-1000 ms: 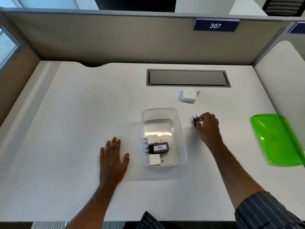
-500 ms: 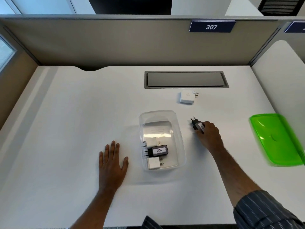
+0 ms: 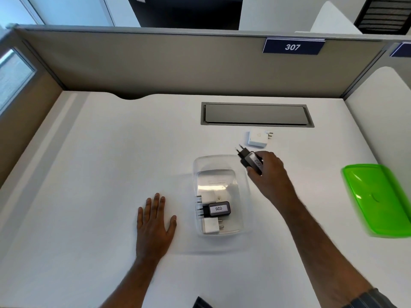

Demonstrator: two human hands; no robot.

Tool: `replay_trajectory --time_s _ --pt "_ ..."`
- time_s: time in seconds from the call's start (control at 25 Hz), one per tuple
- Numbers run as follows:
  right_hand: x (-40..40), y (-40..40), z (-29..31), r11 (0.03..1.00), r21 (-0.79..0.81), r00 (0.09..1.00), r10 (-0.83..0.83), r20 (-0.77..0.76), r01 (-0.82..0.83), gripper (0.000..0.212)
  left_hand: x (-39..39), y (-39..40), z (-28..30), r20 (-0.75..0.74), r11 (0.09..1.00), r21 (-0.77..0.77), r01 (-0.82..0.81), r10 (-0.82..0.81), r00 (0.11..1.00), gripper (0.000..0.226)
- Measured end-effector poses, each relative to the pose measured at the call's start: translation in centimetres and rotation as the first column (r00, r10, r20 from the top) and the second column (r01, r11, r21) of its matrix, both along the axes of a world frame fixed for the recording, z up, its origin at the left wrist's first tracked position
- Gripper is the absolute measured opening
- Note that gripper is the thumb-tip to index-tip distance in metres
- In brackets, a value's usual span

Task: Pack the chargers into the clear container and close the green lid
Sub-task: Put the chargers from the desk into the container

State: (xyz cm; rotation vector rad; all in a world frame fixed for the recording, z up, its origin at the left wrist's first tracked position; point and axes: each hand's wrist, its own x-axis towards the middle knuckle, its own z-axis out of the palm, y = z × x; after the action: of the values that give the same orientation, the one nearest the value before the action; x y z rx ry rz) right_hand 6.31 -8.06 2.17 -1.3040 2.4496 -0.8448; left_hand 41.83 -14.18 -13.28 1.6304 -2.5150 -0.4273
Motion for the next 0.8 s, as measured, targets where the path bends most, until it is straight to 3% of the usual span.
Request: replay_trajectory --time_s 0.16,0.4,0.52,0.8 --pt "3.2 -2.2 0.1 0.972 0.041 0.968 0.235 -0.088 -0.232 0.043 0.0 -0.1 0.0 0.005 1.0 -0.001 0.001 -0.001 1.0 0.074" --pt "5.6 -4.5 -2.8 0.85 0.337 0.864 0.476 -0.162 -0.406 0.035 -0.1 0.0 0.2 -0.004 1.0 0.001 0.003 -0.003 1.0 0.074" --pt "6.1 -4.9 -4.5 0.79 0.448 0.839 0.525 -0.141 -0.419 0.033 -0.1 0.0 0.3 0.0 1.0 0.001 -0.001 0.001 1.0 0.074" --pt "6.3 -5.7 -6.5 0.731 0.51 0.83 0.554 -0.059 -0.452 0.034 -0.1 -0.1 0.2 -0.003 1.0 0.007 -0.002 0.002 1.0 0.074"
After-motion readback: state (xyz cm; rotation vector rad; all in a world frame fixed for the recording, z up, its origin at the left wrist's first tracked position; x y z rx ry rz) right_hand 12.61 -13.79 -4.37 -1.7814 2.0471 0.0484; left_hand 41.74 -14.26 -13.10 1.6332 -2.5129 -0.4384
